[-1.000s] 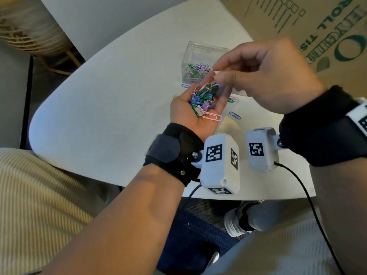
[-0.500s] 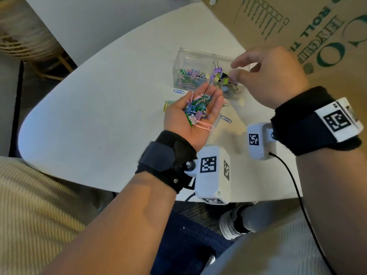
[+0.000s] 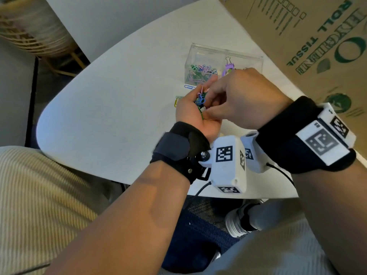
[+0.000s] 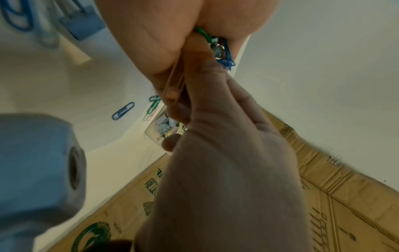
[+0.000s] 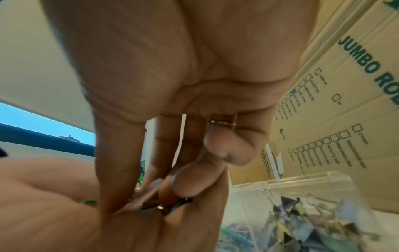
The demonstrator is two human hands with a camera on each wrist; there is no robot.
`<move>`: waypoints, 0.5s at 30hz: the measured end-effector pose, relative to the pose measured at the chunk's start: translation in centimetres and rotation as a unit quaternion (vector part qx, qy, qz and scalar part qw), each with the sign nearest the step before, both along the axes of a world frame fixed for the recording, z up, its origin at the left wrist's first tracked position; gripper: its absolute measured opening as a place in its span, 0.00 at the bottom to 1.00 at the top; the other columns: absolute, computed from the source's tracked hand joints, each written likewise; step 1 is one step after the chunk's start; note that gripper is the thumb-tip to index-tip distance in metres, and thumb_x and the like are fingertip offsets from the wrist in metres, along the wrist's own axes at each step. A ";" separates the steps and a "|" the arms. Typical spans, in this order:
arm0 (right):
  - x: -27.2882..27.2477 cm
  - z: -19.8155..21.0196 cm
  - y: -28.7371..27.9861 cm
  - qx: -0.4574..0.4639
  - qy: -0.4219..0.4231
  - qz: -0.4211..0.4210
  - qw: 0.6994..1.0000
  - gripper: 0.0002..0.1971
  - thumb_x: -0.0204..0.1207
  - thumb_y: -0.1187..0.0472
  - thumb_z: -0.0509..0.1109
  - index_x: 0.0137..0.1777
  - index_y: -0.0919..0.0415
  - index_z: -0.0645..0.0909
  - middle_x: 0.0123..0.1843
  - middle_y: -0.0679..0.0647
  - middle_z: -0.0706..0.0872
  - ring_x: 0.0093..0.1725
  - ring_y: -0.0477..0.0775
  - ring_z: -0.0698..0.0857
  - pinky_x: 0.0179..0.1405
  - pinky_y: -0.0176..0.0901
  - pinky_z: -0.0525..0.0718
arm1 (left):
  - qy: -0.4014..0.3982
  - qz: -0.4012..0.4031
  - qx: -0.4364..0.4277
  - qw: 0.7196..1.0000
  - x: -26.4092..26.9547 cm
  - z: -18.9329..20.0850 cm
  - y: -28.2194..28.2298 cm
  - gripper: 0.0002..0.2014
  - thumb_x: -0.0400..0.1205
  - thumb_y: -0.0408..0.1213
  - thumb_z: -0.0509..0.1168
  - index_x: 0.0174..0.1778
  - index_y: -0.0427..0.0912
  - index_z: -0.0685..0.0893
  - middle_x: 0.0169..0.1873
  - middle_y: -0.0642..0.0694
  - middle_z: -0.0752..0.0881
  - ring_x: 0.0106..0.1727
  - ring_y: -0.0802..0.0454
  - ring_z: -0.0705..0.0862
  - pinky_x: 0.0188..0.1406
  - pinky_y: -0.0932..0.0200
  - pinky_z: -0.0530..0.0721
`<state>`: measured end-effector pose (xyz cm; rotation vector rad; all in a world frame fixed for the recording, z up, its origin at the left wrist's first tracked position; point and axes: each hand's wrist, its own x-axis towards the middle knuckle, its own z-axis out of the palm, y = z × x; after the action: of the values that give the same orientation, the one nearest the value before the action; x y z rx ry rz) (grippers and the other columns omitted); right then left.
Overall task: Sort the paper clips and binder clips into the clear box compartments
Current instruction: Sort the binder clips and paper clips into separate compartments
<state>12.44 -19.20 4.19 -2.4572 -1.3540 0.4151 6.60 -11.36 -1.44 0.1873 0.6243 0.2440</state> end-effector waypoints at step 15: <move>1.1 0.8 -0.7 0.068 0.062 -0.057 0.994 0.03 0.70 0.55 0.78 0.43 0.48 0.90 0.31 0.38 0.87 0.32 0.36 0.83 0.33 0.23 0.76 | -0.054 0.059 -0.043 0.996 0.3 -1.0 0.6 0.17 0.87 0.37 0.50 0.51 0.31 0.83 0.44 0.33 0.86 0.47 0.38 0.85 0.46 0.46 0.85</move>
<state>13.56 -19.91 4.96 -2.3416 -1.1472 0.4271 6.94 -10.78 -2.48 0.0549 0.5383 0.3386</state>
